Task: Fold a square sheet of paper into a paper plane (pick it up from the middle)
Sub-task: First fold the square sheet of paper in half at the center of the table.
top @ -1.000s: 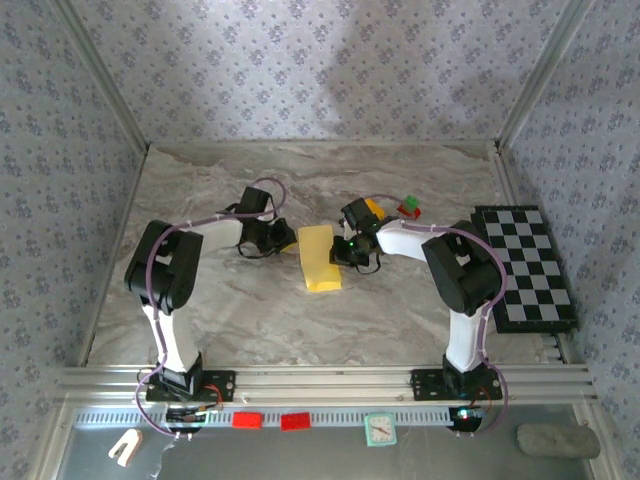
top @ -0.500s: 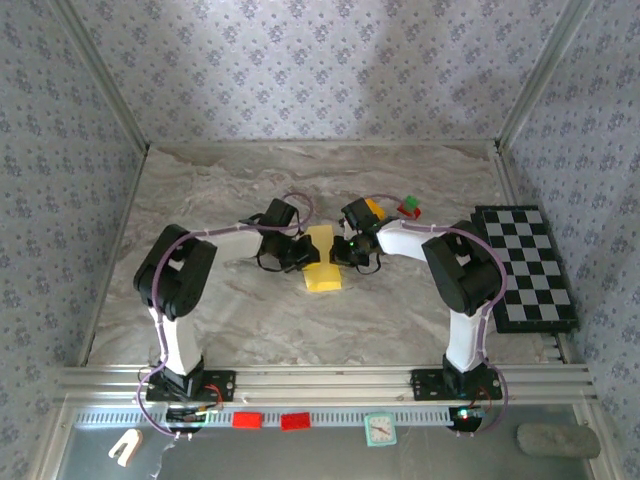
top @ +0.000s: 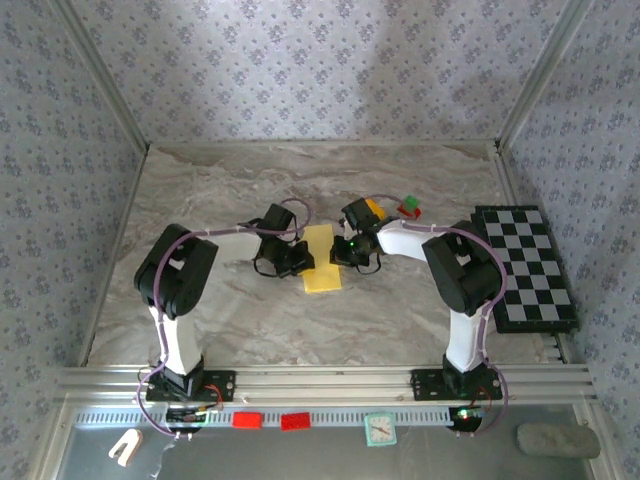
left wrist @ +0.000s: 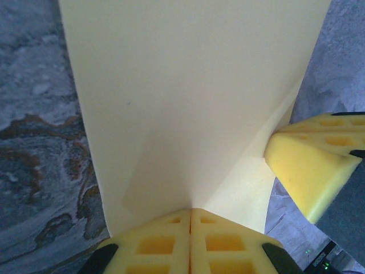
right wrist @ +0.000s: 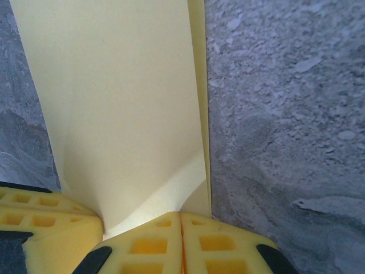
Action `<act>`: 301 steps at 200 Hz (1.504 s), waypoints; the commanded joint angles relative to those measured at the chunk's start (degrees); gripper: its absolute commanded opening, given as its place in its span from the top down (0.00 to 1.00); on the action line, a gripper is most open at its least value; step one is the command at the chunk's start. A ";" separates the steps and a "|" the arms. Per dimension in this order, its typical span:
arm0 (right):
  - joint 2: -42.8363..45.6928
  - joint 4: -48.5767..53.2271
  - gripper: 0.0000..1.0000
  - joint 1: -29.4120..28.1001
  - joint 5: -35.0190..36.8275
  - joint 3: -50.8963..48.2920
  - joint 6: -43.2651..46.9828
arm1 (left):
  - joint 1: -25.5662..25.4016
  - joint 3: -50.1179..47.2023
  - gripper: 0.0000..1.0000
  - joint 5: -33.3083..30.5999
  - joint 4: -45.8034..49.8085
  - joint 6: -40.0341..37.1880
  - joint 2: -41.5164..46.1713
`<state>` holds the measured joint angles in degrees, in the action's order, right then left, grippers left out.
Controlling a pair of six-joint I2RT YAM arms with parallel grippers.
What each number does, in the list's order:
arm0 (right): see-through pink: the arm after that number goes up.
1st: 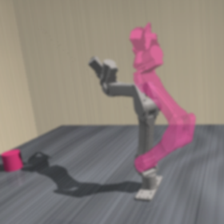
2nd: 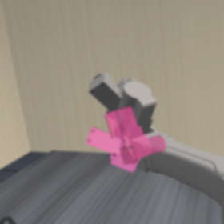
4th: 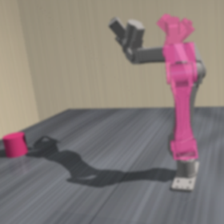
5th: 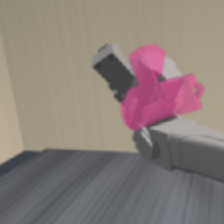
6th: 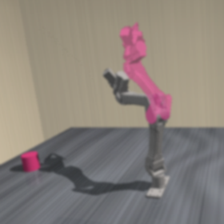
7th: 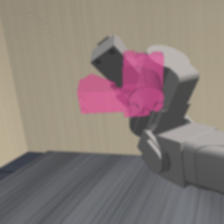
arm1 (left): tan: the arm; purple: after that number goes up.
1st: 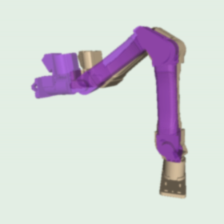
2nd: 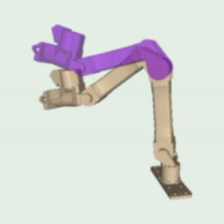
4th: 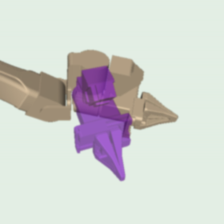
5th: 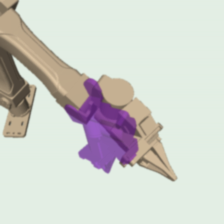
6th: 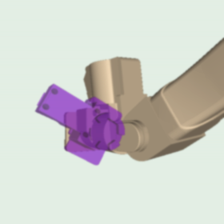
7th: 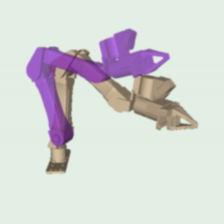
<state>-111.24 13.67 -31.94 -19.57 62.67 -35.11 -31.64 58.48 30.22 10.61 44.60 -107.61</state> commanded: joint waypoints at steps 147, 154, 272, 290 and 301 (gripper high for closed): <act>-11.17 14.90 0.91 0.98 15.20 -8.58 0.15 | -0.51 -3.08 0.91 3.36 -1.80 4.69 2.97; -11.15 14.85 0.91 0.96 15.21 -8.62 0.15 | -0.53 -3.54 0.91 4.01 -1.86 4.31 2.56; -11.38 14.90 0.91 0.99 15.34 -8.71 0.22 | 3.41 -5.69 0.91 0.95 10.48 -6.59 10.32; -11.28 15.12 0.91 0.93 15.60 -8.62 0.25 | 2.11 -4.94 0.91 2.47 7.14 -3.47 11.58; -11.28 15.20 0.91 0.94 15.61 -8.60 0.25 | 0.93 -4.07 0.91 2.71 5.56 -2.00 11.40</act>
<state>-111.22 13.10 -31.66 -20.25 62.35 -35.09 -28.56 52.77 30.92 18.26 39.59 -98.24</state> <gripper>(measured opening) 0.090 0.086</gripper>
